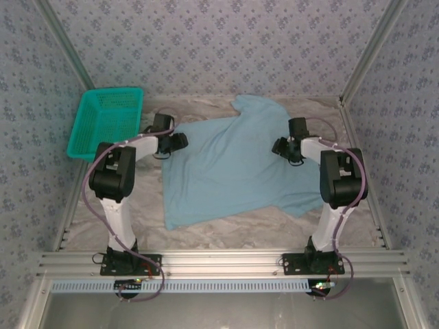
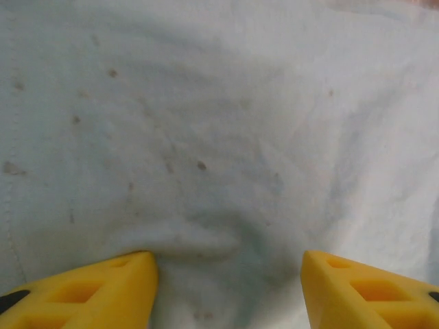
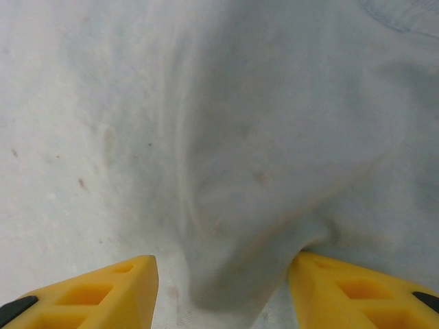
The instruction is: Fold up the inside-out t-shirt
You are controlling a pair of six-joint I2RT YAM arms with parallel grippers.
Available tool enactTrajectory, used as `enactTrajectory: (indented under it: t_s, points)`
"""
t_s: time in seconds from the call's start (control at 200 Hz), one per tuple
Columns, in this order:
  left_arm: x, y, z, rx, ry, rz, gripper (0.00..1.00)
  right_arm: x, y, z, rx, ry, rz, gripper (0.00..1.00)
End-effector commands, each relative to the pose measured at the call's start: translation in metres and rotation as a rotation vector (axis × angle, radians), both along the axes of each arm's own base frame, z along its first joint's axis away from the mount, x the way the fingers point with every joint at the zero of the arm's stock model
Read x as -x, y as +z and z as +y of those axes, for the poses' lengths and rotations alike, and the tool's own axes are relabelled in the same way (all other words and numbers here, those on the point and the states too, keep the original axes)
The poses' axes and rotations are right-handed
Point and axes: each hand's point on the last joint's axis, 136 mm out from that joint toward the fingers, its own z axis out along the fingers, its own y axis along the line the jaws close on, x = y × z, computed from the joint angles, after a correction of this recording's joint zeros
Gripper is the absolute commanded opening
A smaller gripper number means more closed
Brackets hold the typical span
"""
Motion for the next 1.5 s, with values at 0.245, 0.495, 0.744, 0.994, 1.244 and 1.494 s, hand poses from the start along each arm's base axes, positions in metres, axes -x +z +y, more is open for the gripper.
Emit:
enactTrajectory:
  t_s: [0.245, 0.495, 0.744, 0.994, 1.244, 1.494]
  points:
    - [-0.047, -0.023, 0.025, -0.004, -0.011, 0.126, 0.59, -0.025, 0.011, 0.06, -0.126, 0.082, 0.006, 0.56]
    - [-0.055, 0.042, 0.01, 0.101, -0.069, 0.0, 0.64, 0.079, 0.056, 0.03, 0.019, 0.163, 0.099, 0.64]
    - [0.004, 0.091, -0.015, 0.18, -0.112, -0.092, 0.69, 0.162, 0.066, -0.026, 0.052, 0.036, 0.162, 0.68]
    - [0.118, 0.043, 0.011, 0.13, -0.064, 0.082, 0.68, 0.14, 0.035, 0.028, -0.008, 0.211, 0.216, 0.66]
    - [0.175, 0.009, 0.013, 0.157, -0.07, 0.206, 0.67, 0.175, -0.004, 0.026, -0.042, 0.156, 0.382, 0.62]
    - [0.165, -0.012, 0.027, 0.061, -0.036, 0.234, 0.67, 0.22, -0.001, 0.057, -0.127, 0.156, 0.432, 0.61]
